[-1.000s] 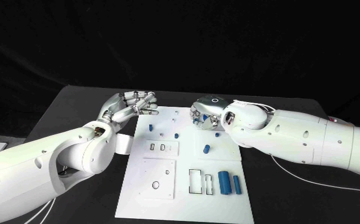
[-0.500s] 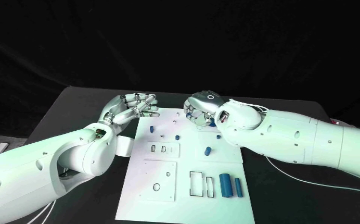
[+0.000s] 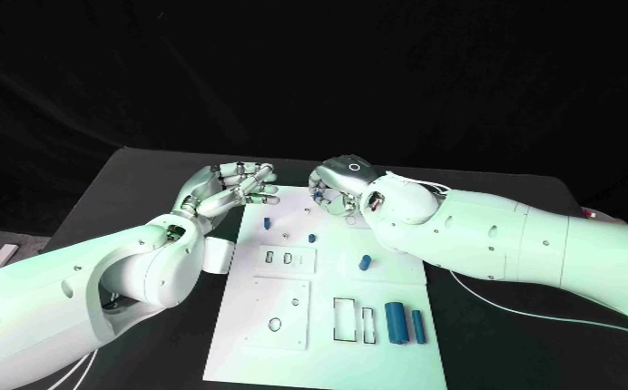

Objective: Assemble the parts on the task board

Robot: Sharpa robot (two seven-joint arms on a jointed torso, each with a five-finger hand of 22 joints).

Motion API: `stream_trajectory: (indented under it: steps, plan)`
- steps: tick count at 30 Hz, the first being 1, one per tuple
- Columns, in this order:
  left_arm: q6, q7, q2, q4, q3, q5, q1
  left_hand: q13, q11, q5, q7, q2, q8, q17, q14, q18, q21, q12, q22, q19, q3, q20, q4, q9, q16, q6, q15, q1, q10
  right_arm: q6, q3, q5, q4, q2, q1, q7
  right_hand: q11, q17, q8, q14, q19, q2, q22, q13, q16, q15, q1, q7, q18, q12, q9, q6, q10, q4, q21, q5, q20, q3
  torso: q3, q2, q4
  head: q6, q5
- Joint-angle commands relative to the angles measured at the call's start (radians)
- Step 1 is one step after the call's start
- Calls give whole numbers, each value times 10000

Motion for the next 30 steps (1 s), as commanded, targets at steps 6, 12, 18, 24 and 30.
stream_trajectory:
  steps: [6, 12, 18, 24, 30]
  plan:
    - [194, 63, -19, 115, 13, -10, 18, -6, 8, -42, 313, -57, -59, 18, -82, 111, 36, -49, 16, 51, 51, -18, -27, -19, -58, -65, -22, 64, -96, -211, 5, -254, -278, 202, -19, -4, -178, 5, 34, 480, 71, 107, -4, 84, 58, -69, 223, 5, -128, 57, 22, 87, 262, -172, 60, 47, -16, 260, -49, 73, 118, -5, -60]
    - [197, 66, -17, 126, 15, -10, 20, -6, 8, -42, 313, -57, -59, 18, -82, 111, 36, -49, 16, 51, 51, -18, -27, -19, -58, -65, -22, 64, -96, -231, 5, -279, -460, 286, -28, 4, -178, 5, 34, 480, 71, 107, -4, 84, 58, -69, 223, 5, -128, 57, 22, 87, 262, -172, 60, 47, -16, 260, -55, 94, 135, 12, -54]
    - [203, 63, -6, 129, 17, -10, 21, -6, 8, -42, 313, -57, -59, 18, -82, 111, 36, -49, 16, 51, 51, -18, -27, -19, -58, -65, -22, 64, -96, -233, 5, -320, -636, 380, -31, 15, -174, 5, 34, 481, 57, 94, -18, 85, 64, -66, 198, 6, -125, 46, 35, 81, 253, -171, 54, 41, -16, 265, -58, 93, 127, 22, -20]
    - [215, 54, -1, 128, 18, -10, 22, -6, 8, -42, 313, -57, -59, 18, -82, 111, 36, -49, 16, 51, 51, -18, -27, -19, -58, -65, -22, 64, -96, -60, 5, -337, -826, 466, -49, 24, -169, 0, 32, 480, 51, 83, -19, 83, 66, -63, 177, 9, -124, 33, 45, 72, 238, -168, 54, 30, -14, 269, -64, 109, 140, 0, -9]
    - [223, 45, -7, 122, 19, -10, 24, -6, 8, -42, 313, -57, -59, 18, -82, 111, 36, -49, 16, 51, 51, -18, -27, -19, -58, -65, -22, 64, -96, 288, 3, -342, -951, 509, -81, 20, -147, -39, 9, 469, -1, 30, -57, 77, 66, -43, 75, 25, -111, -29, 88, 4, 169, -151, 30, -86, 0, 274, -69, 114, 101, -24, 16]
